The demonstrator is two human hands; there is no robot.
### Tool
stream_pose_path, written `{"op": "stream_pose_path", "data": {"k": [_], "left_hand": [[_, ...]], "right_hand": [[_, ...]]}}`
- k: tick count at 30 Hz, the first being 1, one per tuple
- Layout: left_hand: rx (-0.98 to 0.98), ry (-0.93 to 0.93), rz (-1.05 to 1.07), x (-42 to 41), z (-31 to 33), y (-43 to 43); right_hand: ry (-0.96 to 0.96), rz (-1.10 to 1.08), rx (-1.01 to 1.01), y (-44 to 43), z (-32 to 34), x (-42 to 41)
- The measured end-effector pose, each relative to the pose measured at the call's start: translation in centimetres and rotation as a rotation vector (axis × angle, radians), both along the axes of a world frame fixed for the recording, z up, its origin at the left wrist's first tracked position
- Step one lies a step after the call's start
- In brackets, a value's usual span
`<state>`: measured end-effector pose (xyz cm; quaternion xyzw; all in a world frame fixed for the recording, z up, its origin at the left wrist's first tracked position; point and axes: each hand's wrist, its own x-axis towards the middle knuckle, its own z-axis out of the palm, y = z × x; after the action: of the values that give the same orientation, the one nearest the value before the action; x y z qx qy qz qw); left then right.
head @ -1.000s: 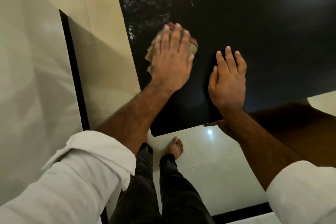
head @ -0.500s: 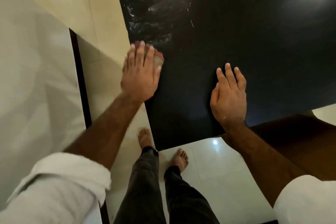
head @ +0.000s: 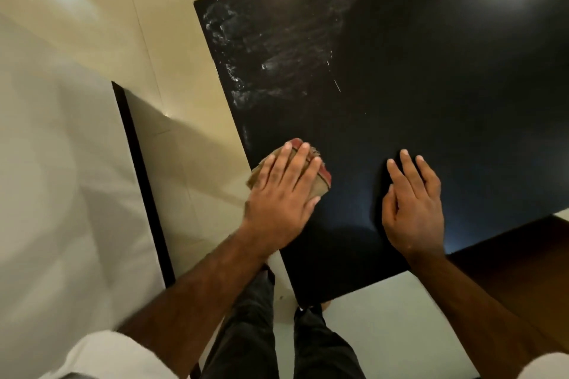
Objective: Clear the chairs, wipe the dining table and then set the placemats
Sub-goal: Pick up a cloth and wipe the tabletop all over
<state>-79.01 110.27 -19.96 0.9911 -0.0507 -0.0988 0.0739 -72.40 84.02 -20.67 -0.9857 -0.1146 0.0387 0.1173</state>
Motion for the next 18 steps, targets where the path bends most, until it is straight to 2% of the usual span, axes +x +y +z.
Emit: {"op": "stream_pose_path", "data": {"k": [6,10,14,18], "left_hand": [[0.068,-0.040,0.077,8.9,-0.9,6.4],[0.050,-0.063,0.064,12.6,-1.2,4.7],[0.002,-0.023,-0.085,10.2,-0.5,-0.5],[-0.042,0.066,-0.236,3.2,-0.5,-3.9]], "right_hand": [[-0.024,-0.002,-0.026,0.2,-0.3,0.0],[-0.037,-0.016,-0.029,0.3,-0.1,-0.1],[-0.011,-0.013,-0.018,0.4,0.3,-0.2],[0.011,-0.001,0.013,0.2,0.4,0.0]]}}
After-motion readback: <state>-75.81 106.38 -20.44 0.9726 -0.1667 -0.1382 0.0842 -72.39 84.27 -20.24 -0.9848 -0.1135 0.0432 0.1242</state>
